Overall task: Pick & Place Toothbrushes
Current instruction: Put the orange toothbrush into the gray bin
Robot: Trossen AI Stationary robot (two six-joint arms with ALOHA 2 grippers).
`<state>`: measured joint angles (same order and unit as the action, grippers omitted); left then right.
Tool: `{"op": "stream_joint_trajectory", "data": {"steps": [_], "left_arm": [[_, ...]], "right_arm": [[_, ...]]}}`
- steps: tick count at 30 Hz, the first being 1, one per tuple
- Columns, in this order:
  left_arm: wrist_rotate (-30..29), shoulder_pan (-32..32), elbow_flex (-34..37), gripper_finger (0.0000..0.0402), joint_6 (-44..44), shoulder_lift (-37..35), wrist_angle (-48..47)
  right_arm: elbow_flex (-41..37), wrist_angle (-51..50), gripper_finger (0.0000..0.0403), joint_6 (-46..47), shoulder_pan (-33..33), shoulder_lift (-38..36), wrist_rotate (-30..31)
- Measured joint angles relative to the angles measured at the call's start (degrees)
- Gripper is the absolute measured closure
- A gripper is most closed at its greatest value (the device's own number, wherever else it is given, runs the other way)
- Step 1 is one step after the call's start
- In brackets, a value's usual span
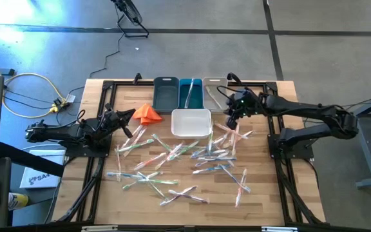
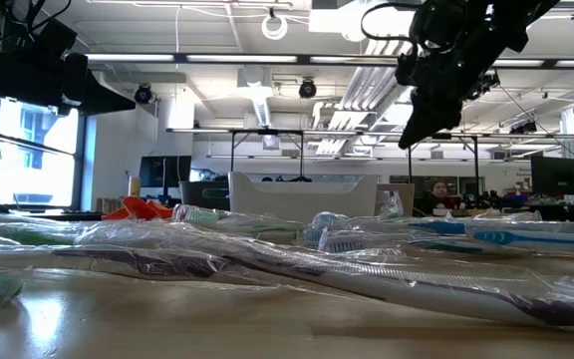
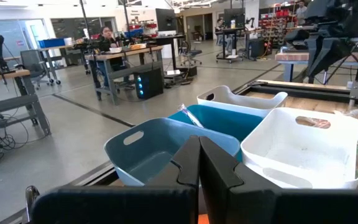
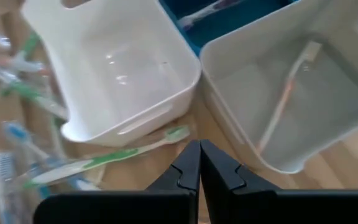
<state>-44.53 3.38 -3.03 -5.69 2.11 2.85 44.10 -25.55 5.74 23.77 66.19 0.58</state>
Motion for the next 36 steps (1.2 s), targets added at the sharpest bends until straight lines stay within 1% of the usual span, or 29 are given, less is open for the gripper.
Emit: {"op": "stream_joint_trajectory", "data": {"steps": [2, 5, 9, 12, 13, 17, 20, 25, 32, 36], "left_arm": [[0.0, 0.0, 0.0, 0.0402, 0.0, 0.0, 0.0], [-0.04, 0.0, 0.0, 0.0402, -0.16, 0.0, 0.0], [-0.2, 0.0, 0.0, 0.0401, -1.79, 0.0, 0.0], [-0.2, 0.0, 0.0, 0.0402, -1.81, 0.0, 0.0], [-0.17, 0.0, 0.0, 0.0402, -1.83, -0.01, 0.01], [-0.17, 0.0, 0.0, 0.0402, -1.84, 0.0, 0.0], [-0.15, 0.0, 0.0, 0.0402, -1.88, 0.0, 0.0], [-0.14, 0.0, 0.0, 0.0402, -1.77, 0.0, -0.02], [-0.09, 0.0, 0.0, 0.0402, -1.7, -0.01, -0.04], [0.07, 0.01, 0.0, 0.0402, -1.81, 0.0, -0.04]], "right_arm": [[0.0, -0.01, 0.04, 0.19, 0.0, 0.0, 2.84], [0.0, -0.06, 0.0399, 5.0, 0.0, 0.0, 6.4], [0.0, -2.44, 0.0385, 7.37, -0.13, 0.0, 6.63], [0.0, -4.53, 0.0359, 7.05, -0.15, 0.18, 6.62], [0.0, -5.06, 0.0348, 6.52, -0.17, 0.5, 6.43], [0.0, -9.44, 0.0307, 3.42, -0.14, 1.1, 1.29], [-0.02, -12.85, 0.0293, 1.9, -0.15, 2.01, -2.2], [-0.02, -14.2, 0.0289, 1.63, -0.15, 4.28, -5.41], [-0.02, -14.28, 0.0289, 0.57, -0.15, 9.04, -5.41], [-0.02, -14.82, 0.0289, 0.42, -0.15, 11.88, -6.48]]}}
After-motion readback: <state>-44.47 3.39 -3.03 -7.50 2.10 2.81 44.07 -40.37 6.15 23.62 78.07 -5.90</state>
